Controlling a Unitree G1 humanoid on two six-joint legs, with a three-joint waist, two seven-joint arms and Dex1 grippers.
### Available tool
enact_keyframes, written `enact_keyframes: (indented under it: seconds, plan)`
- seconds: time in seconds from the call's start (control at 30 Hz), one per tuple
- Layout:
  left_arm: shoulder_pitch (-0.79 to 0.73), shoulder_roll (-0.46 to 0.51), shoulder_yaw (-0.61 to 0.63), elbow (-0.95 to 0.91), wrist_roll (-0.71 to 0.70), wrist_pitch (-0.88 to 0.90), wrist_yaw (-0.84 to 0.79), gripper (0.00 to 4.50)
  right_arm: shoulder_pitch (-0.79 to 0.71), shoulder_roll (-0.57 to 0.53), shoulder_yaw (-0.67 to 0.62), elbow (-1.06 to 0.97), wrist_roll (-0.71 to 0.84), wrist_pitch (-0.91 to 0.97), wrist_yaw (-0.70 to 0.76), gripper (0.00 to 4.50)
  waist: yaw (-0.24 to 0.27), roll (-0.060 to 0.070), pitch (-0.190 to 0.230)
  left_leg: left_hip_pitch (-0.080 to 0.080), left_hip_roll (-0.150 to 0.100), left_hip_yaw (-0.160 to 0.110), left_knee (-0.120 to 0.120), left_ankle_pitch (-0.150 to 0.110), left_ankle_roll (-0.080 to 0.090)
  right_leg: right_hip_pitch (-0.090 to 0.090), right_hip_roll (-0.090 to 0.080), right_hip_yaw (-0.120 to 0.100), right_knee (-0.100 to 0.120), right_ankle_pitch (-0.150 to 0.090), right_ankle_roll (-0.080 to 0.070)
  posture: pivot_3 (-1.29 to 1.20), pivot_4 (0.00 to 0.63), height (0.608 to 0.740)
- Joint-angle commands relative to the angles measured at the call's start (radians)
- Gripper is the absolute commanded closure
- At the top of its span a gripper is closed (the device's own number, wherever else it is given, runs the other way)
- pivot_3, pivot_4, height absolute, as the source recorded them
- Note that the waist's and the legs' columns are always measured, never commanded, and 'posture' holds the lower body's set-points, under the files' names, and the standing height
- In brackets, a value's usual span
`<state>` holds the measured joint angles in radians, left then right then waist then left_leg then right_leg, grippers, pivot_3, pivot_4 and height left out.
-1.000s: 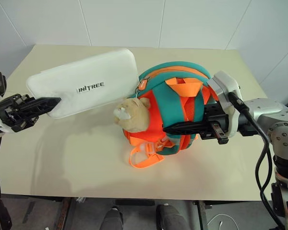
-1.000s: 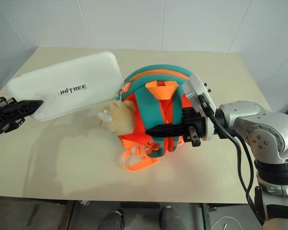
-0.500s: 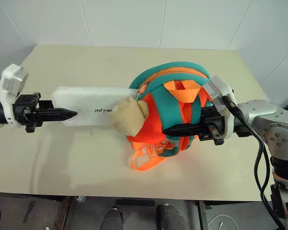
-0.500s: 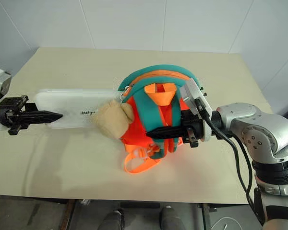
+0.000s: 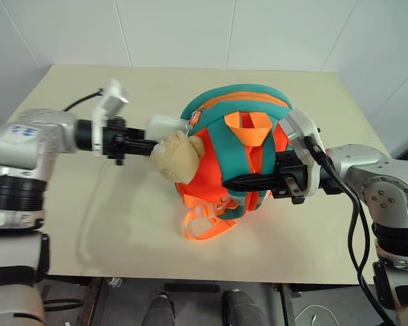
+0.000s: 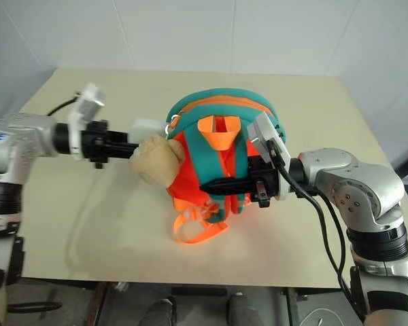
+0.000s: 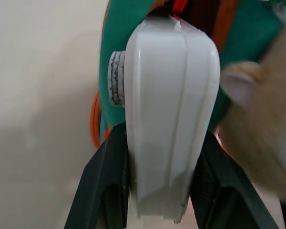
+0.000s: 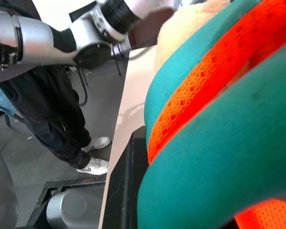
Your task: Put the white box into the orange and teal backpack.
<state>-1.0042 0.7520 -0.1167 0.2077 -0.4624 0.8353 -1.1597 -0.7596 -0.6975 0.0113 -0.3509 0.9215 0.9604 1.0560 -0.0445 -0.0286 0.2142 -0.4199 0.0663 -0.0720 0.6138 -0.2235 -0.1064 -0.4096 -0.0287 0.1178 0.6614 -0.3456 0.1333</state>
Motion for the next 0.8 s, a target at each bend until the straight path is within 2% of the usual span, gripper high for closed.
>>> enact_keyframes:
  seconds: [0.03,0.13,0.23,0.3,0.37,0.57,0.6,0.8]
  plan:
    - [-0.036,-0.081,-0.021,0.035,0.062,-0.017,0.103,3.24,-0.002,0.006,-0.009,-0.033,0.017,-0.008,-0.008,4.50,0.004,0.000,0.000,0.000,0.000,0.000,0.000,0.000,0.000,0.000,0.000,0.000,0.000,0.000,0.000,0.00,0.150,0.740]
    - [-0.071,-0.179,-0.041,0.092,0.101,-0.057,0.160,3.24,-0.003,0.013,-0.004,-0.033,0.018,-0.008,-0.017,4.50,0.013,0.000,0.000,0.000,0.000,0.000,0.001,0.000,0.001,0.000,0.000,0.000,0.000,0.000,0.000,0.00,0.150,0.740]
    - [-0.089,-0.234,-0.056,0.125,0.128,-0.092,0.169,3.24,-0.008,0.020,0.001,-0.031,0.018,-0.009,-0.025,4.50,0.018,0.000,0.000,0.000,-0.001,0.000,0.001,0.001,0.001,0.001,0.000,0.000,0.000,0.001,0.001,0.00,0.150,0.740]
    - [-0.087,-0.232,-0.063,0.099,0.120,-0.062,0.137,2.52,-0.010,0.023,0.001,-0.032,0.020,-0.009,-0.031,4.50,0.019,0.000,0.000,0.000,-0.001,0.000,0.002,0.001,0.001,0.001,0.000,0.000,0.000,0.002,0.002,0.00,0.150,0.740]
    - [-0.080,-0.223,-0.041,0.062,0.091,-0.029,0.117,1.99,-0.009,0.025,-0.001,-0.034,0.022,-0.009,-0.035,4.50,0.017,0.000,0.000,0.000,-0.001,0.000,0.002,0.001,0.001,0.002,0.000,0.001,0.000,0.002,0.002,0.00,0.150,0.740]
    - [-0.052,-0.153,0.020,-0.012,0.067,-0.004,0.113,0.19,-0.010,0.029,-0.002,-0.031,0.019,-0.009,-0.039,4.50,0.012,0.000,0.000,0.000,-0.001,0.000,0.000,0.002,0.001,0.001,0.000,0.002,-0.001,0.002,0.002,0.00,0.150,0.740]
    - [-0.045,-0.133,0.033,-0.032,0.056,0.012,0.106,0.01,-0.011,0.030,0.000,-0.029,0.017,-0.010,-0.038,4.50,0.012,0.000,0.000,0.000,-0.001,0.000,0.000,0.002,0.001,0.000,0.000,0.002,-0.001,0.002,0.002,0.00,0.150,0.740]
    - [0.060,0.059,0.138,-0.195,-0.037,0.116,0.043,0.01,-0.020,0.037,0.012,-0.012,0.003,-0.021,-0.030,4.50,-0.007,0.000,0.000,0.000,-0.001,0.000,-0.001,0.002,0.001,0.000,0.000,0.002,-0.001,0.002,0.002,0.00,0.150,0.740]
